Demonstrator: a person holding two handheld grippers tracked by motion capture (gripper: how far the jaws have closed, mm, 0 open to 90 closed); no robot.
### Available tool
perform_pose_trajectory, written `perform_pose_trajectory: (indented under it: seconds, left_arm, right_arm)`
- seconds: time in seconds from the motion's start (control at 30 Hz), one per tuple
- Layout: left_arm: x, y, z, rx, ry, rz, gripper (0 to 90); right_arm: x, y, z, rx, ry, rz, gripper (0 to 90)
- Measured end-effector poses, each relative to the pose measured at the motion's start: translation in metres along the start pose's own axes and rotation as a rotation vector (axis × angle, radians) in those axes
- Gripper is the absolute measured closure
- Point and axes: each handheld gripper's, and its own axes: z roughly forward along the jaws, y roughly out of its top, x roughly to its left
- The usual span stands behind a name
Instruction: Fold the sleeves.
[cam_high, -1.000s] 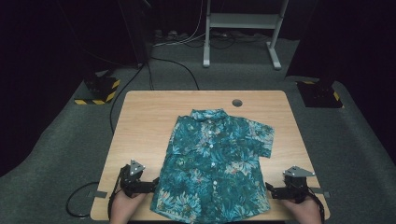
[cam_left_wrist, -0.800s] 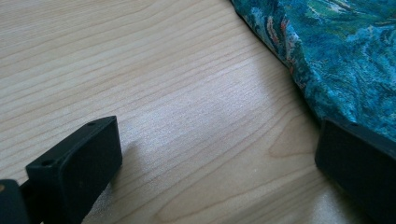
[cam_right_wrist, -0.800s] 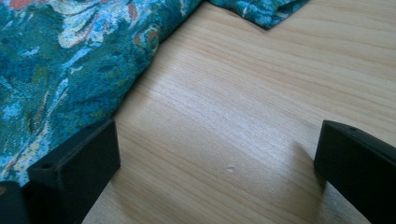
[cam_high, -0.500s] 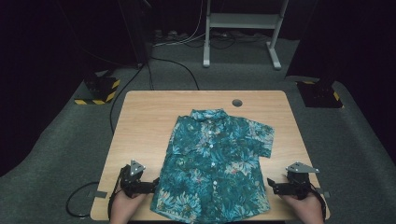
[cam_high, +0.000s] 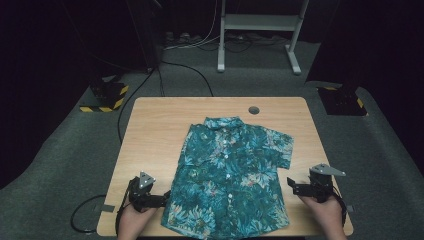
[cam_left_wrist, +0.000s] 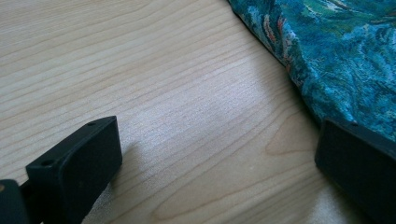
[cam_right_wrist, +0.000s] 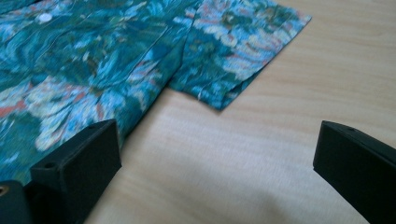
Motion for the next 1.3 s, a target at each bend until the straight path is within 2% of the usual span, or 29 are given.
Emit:
perform_pose_trajectory:
  seconds: [0.63,1.3]
  left_arm:
    - [0.0,0.0,0.0,-0.003,0.0,-0.003,0.8]
    - [-0.001,-0.001,-0.001,-0.004,0.002,-0.005,0.8]
  right_arm:
    - [-0.018,0.033,0.031,-0.057,-0.039,-0.005,2.4]
    - [-0.034,0.053,0.072,-0.054,-0.052,0.01,7.4]
